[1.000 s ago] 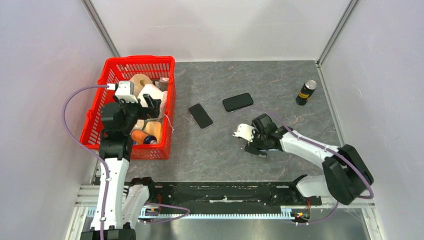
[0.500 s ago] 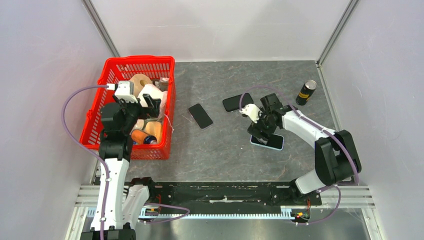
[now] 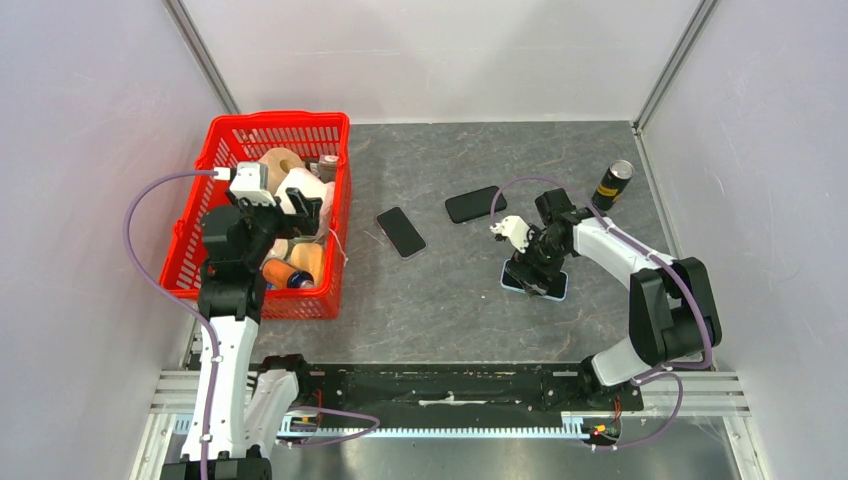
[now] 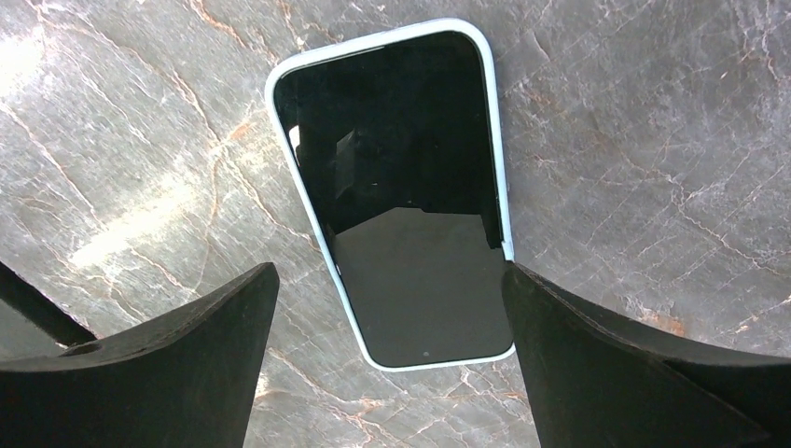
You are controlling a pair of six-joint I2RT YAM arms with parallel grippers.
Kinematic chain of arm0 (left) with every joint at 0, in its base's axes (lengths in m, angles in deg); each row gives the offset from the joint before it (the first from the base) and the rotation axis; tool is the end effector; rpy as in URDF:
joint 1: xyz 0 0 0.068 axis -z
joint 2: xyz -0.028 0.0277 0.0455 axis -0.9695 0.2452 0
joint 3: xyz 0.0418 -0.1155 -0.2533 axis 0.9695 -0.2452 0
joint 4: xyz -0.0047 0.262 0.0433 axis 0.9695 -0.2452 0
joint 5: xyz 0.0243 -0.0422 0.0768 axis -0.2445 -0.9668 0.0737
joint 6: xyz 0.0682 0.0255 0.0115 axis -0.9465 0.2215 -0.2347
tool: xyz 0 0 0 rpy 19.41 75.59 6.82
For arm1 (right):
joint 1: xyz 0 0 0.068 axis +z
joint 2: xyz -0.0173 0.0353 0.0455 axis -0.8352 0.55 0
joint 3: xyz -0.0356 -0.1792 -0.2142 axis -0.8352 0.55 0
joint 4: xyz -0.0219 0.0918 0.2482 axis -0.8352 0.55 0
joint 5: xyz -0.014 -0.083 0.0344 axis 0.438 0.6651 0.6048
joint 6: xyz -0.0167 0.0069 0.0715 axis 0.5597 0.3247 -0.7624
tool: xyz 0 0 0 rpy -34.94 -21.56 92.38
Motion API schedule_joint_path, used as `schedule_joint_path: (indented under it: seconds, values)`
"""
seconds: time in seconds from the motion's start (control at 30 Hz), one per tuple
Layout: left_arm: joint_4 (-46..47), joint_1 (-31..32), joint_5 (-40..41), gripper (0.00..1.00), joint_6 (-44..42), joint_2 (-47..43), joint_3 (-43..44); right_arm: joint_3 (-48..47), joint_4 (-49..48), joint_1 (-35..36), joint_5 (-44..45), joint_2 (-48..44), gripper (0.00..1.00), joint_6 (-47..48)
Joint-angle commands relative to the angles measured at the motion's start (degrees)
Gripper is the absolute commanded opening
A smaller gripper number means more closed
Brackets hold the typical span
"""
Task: Take the phone out of the phone case
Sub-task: Adjust the phone at the center of the board.
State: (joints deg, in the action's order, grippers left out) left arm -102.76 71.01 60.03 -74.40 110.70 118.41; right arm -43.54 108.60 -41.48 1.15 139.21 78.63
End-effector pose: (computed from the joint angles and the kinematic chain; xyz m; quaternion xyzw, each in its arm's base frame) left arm 0.1959 -0.0010 0.3536 0.0183 0.7596 -0.1172 0.6395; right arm 0.2647 0.0887 0.1675 -0.4996 0.8483 0.1031 0.1419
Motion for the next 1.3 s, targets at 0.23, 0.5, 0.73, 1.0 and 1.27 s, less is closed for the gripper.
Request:
schedule_joint_path:
  seconds: [0.23, 0.5, 0.73, 1.0, 1.27]
  values:
    - [2.33, -0.27, 0.89, 0.99, -2.15, 0.46, -0.16, -2.32, 2.1, -2.13, -1.93, 1.47, 0.97, 7.83]
    - [2.27, -0.33, 0.98, 0.99, -2.33, 0.63, -0.12, -2.93, 2.83, -2.99, -2.71, 2.65, 0.97, 11.33]
    - [2.27, -0.38, 1.14, 0.99, -2.42, 0.94, -0.24, -2.7, 2.79, -3.31, -2.73, 3.35, 0.97, 13.04]
    - [2.35, -0.34, 1.15, 0.99, -2.5, 1.2, -0.23, -1.08, 1.6, -3.48, -3.3, 4.15, 0.97, 13.72]
    - [2.37, -0.36, 1.07, 0.99, -2.59, 1.42, -0.33, 1.12, -2.11, -3.58, -2.12, 5.29, 0.97, 13.57]
